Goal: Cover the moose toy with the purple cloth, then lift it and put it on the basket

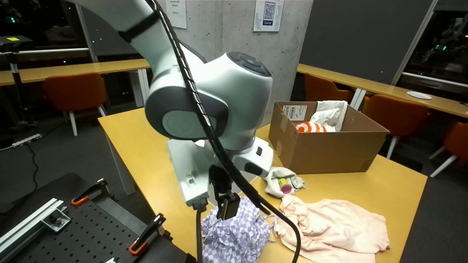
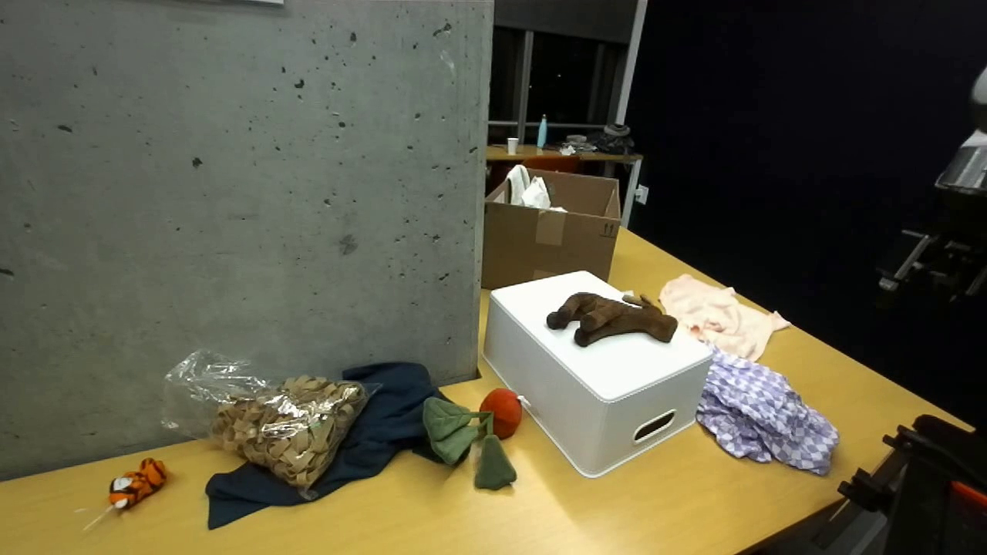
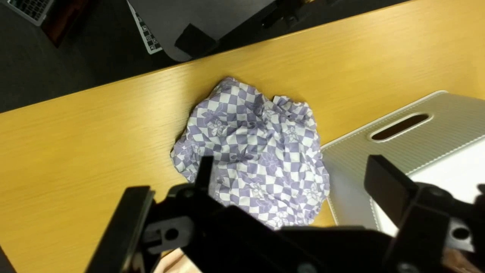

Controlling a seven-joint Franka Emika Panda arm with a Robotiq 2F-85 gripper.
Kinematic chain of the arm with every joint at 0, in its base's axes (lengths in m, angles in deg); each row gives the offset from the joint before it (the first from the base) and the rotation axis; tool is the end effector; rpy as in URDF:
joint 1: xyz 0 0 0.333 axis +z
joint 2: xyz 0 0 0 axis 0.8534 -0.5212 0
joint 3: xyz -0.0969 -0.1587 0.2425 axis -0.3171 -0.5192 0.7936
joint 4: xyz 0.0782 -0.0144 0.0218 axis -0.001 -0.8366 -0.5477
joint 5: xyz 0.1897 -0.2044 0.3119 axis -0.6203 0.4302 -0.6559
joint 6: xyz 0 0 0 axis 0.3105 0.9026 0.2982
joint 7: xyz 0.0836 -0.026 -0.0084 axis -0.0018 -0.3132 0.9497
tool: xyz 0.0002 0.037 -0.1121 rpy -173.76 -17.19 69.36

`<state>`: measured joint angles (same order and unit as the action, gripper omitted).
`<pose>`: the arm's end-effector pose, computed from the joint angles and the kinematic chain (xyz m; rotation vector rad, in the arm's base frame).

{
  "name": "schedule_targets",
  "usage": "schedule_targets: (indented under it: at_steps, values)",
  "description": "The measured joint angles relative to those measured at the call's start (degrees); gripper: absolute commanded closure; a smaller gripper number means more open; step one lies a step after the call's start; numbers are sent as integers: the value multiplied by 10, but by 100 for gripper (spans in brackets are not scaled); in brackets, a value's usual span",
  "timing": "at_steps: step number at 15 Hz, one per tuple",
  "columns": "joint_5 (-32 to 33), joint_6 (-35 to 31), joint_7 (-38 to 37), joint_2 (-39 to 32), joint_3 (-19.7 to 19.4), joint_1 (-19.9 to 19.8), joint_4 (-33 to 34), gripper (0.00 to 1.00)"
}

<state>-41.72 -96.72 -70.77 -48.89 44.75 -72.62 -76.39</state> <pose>0.4342 -0.2877 0.2077 -2.8710 0.7700 0.0498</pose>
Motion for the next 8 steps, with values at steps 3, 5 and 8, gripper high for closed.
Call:
schedule_targets:
  at_steps: [3,5,8]
  values:
    - [0,-4,-13,-93,26,-19,72,0]
    - [0,-5,-23,-154,42,-39,125,0]
    - [0,-5,-33,-241,67,-71,197,0]
